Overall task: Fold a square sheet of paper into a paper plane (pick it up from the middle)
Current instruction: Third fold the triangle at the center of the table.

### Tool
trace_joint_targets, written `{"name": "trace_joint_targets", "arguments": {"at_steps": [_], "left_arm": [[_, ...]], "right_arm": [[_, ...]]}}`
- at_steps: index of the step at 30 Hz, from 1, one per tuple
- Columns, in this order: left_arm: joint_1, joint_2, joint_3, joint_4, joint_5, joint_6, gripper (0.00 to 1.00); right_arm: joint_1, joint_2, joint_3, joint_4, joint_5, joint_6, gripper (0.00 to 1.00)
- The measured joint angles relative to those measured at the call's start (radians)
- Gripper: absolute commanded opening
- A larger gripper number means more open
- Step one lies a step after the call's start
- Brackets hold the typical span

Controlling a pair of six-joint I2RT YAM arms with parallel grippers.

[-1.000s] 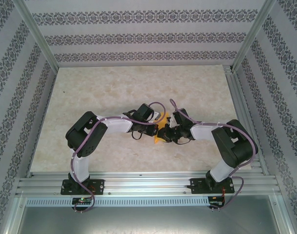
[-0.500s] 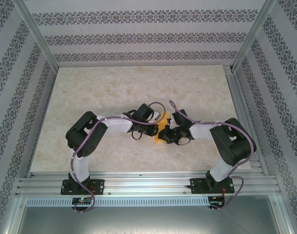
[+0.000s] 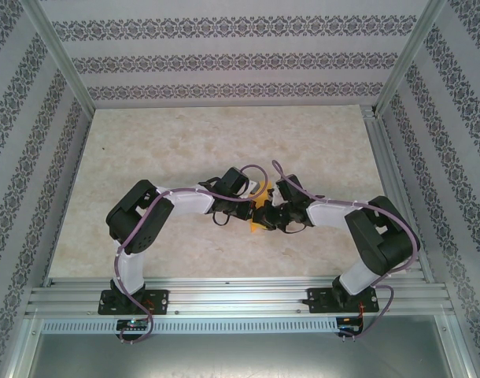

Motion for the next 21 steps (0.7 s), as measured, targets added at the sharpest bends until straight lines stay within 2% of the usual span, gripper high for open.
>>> {"name": "trace_joint_targets", "arguments": {"at_steps": [8, 21], "left_arm": [[0.003, 0.000, 0.000, 0.000, 0.000, 0.000, 0.04], [0.003, 0.000, 0.000, 0.000, 0.000, 0.000, 0.04]], "right_arm": [[0.002, 0.071, -0.020, 0.058, -0.010, 0.026, 0.13], [0.015, 0.038, -0.050, 0.110, -0.002, 0.075, 0.13]]}}
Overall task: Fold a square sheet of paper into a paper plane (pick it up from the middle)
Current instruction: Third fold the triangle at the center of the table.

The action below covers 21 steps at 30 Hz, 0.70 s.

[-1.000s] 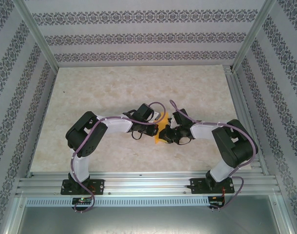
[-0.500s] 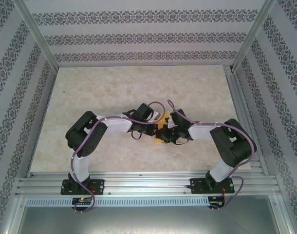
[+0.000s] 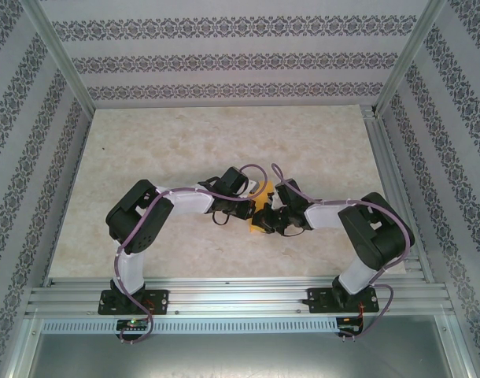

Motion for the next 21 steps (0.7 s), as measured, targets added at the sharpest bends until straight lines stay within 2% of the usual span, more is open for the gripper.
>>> {"name": "trace_joint_targets", "arguments": {"at_steps": [12, 21], "left_arm": [[0.000, 0.000, 0.000, 0.000, 0.000, 0.000, 0.04], [0.000, 0.000, 0.000, 0.000, 0.000, 0.000, 0.03]], "right_arm": [[0.021, 0.024, -0.048, 0.122, -0.013, 0.067, 0.12], [0.021, 0.022, -0.048, 0.124, -0.015, 0.070, 0.12]]}}
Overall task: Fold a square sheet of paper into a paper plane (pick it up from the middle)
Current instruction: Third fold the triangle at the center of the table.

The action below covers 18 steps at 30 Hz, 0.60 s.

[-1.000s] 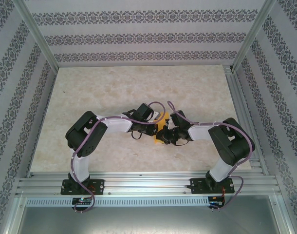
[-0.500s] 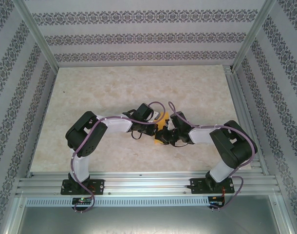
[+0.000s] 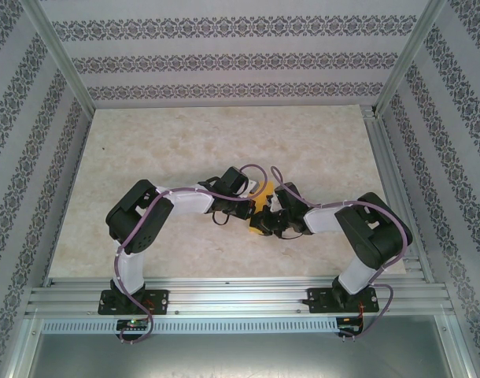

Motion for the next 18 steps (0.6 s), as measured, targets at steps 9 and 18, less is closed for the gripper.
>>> {"name": "trace_joint_targets", "arguments": {"at_steps": [9, 18], "left_arm": [[0.000, 0.000, 0.000, 0.000, 0.000, 0.000, 0.03], [0.000, 0.000, 0.000, 0.000, 0.000, 0.000, 0.03]], "right_arm": [[0.038, -0.030, 0.017, -0.092, 0.073, -0.004, 0.09], [0.059, -0.017, 0.036, -0.108, 0.108, 0.010, 0.07]]}}
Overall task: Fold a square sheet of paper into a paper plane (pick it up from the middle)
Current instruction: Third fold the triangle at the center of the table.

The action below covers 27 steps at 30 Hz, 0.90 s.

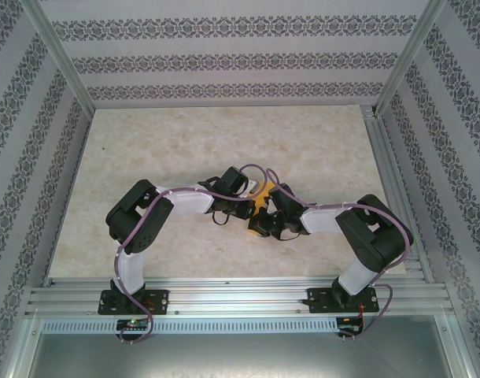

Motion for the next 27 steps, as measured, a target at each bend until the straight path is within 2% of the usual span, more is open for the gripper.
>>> {"name": "trace_joint_targets", "arguments": {"at_steps": [7, 14, 27], "left_arm": [[0.000, 0.000, 0.000, 0.000, 0.000, 0.000, 0.03], [0.000, 0.000, 0.000, 0.000, 0.000, 0.000, 0.03], [0.005, 0.000, 0.000, 0.000, -0.008, 0.000, 0.03]], "right_arm": [[-0.003, -0.032, 0.000, -0.012, 0.006, 0.009, 0.10], [-0.075, -0.147, 0.002, -0.012, 0.005, 0.001, 0.10], [-0.093, -0.056, 0.011, 0.018, -0.014, -0.026, 0.09]]}}
